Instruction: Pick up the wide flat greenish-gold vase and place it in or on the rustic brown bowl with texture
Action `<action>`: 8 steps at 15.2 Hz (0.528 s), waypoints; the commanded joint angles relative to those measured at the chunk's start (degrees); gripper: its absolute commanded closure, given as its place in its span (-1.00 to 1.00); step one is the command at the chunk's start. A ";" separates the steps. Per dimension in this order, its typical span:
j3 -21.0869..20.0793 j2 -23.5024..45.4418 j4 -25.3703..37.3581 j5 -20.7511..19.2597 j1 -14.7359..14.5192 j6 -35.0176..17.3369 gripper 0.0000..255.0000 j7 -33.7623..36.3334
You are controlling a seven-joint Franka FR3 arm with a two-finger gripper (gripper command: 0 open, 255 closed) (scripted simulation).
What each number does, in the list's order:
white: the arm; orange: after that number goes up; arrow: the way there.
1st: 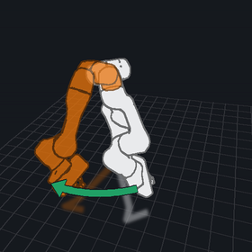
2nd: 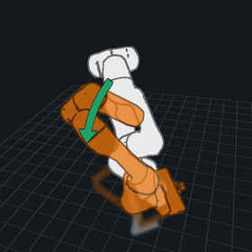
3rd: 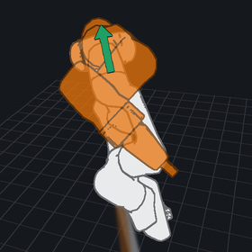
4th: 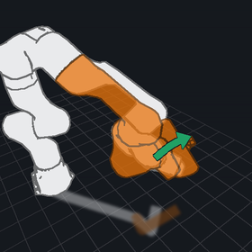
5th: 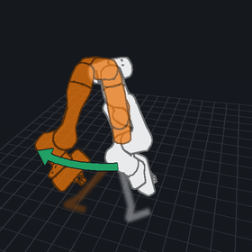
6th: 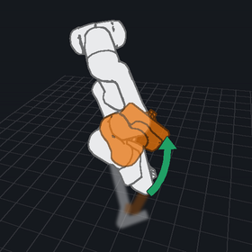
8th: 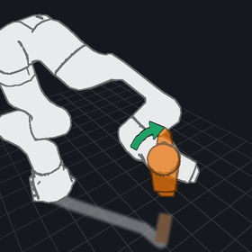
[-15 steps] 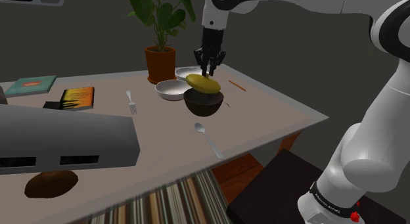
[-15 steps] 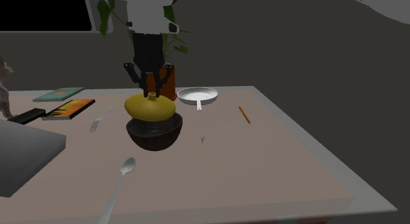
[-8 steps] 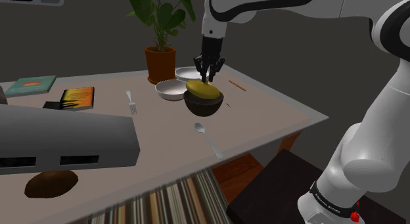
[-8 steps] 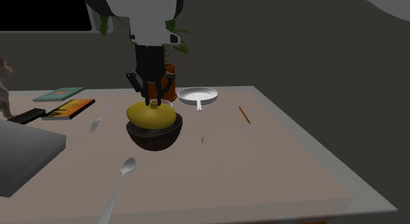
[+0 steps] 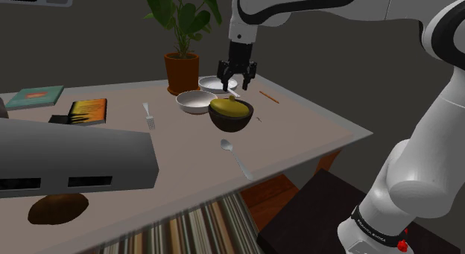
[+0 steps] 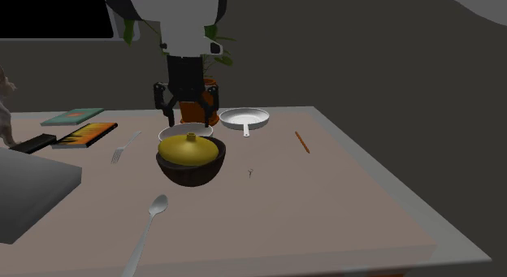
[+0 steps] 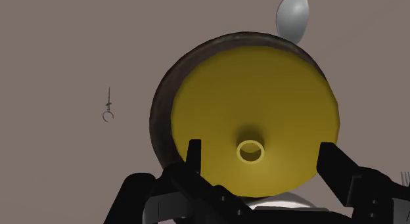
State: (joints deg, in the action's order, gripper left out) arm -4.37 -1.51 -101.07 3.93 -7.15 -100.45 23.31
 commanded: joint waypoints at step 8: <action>0.19 0.88 8.37 -0.12 0.19 7.50 -1.00 0.13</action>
State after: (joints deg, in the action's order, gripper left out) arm -4.23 -0.89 -93.74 3.82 -7.02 -93.84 23.50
